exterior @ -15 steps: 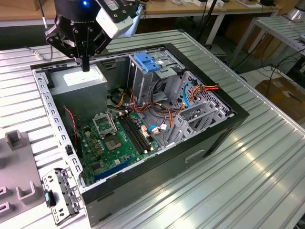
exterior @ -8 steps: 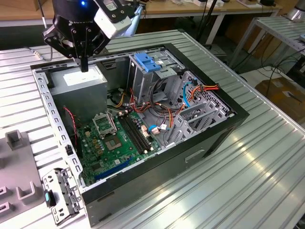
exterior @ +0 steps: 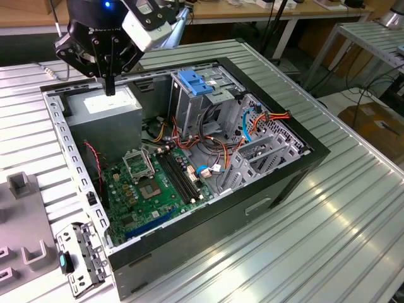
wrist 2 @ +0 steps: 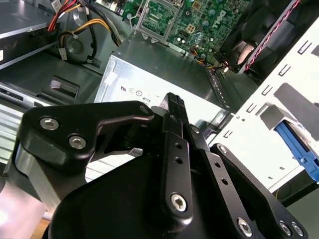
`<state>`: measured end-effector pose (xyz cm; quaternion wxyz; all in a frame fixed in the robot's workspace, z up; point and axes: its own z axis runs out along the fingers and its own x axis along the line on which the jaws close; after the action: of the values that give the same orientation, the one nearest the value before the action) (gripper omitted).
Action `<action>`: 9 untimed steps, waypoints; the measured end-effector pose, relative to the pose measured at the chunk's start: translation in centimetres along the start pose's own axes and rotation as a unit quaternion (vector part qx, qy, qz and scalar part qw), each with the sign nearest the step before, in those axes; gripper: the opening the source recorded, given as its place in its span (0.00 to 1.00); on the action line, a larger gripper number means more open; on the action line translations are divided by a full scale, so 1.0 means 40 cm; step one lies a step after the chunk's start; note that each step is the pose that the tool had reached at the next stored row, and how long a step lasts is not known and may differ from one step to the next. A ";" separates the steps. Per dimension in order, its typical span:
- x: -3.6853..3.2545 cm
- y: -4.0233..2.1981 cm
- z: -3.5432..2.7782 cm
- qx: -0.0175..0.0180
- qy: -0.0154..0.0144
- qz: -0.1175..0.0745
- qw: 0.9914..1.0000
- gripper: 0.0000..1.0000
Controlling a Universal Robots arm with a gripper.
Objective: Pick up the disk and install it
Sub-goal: 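Reach for the disk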
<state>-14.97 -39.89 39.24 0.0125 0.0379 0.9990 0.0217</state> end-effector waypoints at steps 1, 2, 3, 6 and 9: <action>0.001 0.000 0.000 0.000 0.000 0.000 1.000 0.11; 0.002 0.000 0.000 0.000 0.000 0.000 1.000 0.11; 0.002 0.000 0.000 0.000 0.000 0.000 1.000 0.11; 0.005 0.000 0.000 0.000 0.000 0.000 1.000 0.11; 0.009 -0.001 0.000 0.000 0.000 0.000 1.000 0.11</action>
<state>-15.33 -39.89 39.22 0.0125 0.0379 0.9990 0.0217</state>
